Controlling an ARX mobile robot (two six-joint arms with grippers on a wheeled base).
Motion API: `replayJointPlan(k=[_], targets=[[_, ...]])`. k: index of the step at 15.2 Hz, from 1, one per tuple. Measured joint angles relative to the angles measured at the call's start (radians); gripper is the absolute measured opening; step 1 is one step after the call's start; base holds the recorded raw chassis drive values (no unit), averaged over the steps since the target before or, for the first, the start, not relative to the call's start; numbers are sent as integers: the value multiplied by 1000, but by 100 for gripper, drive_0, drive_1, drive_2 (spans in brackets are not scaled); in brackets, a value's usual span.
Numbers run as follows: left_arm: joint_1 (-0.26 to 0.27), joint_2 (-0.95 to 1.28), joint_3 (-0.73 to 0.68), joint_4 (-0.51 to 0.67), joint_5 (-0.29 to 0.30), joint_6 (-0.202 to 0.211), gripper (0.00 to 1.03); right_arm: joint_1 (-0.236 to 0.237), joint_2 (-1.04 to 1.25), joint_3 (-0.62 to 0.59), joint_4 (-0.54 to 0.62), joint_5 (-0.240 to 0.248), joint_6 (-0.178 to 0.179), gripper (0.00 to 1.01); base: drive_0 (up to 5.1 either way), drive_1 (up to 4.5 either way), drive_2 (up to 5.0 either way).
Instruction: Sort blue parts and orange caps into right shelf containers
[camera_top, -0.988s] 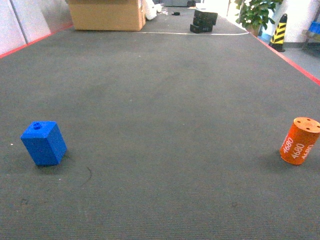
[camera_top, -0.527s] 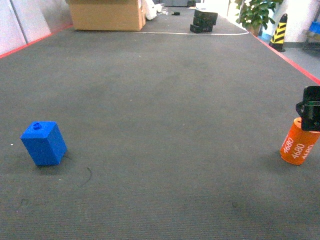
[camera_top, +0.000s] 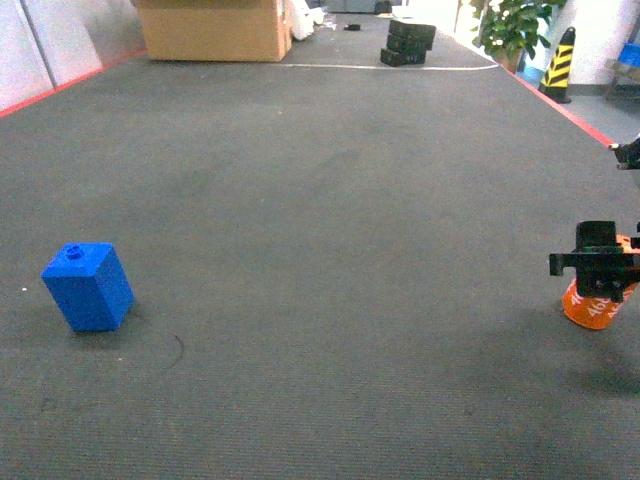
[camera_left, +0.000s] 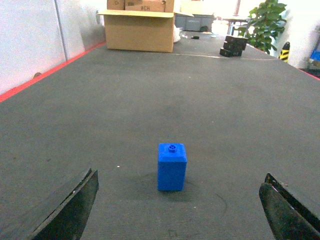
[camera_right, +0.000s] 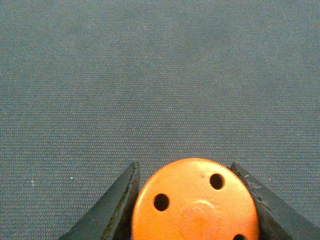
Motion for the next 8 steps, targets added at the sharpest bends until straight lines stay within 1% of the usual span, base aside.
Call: replayJointPlan(k=[1, 2, 4, 5, 6, 7, 8], targets=[[0, 0, 0, 0, 0, 0, 98, 0, -26, -33, 17, 6, 0, 45, 0, 0, 0], [0, 0, 0, 0, 0, 0, 98, -1, -69, -78, 28, 5, 0, 44, 0, 0, 0], [0, 0, 0, 0, 0, 0, 98, -15, -260, -206, 35, -1, 4, 44, 0, 0, 0], [0, 0, 0, 0, 0, 0, 98, -22, -386, -273, 27, 4, 5, 44, 0, 0, 0], [0, 0, 0, 0, 0, 0, 98, -33, -497, -331, -17, 3, 19, 44, 0, 0, 0], [0, 0, 0, 0, 0, 0, 98, -35, -595, -394, -48, 4, 27, 44, 0, 0, 0], [0, 0, 0, 0, 0, 0, 98, -48, -662, -444, -50, 13, 29, 44, 0, 0, 0]])
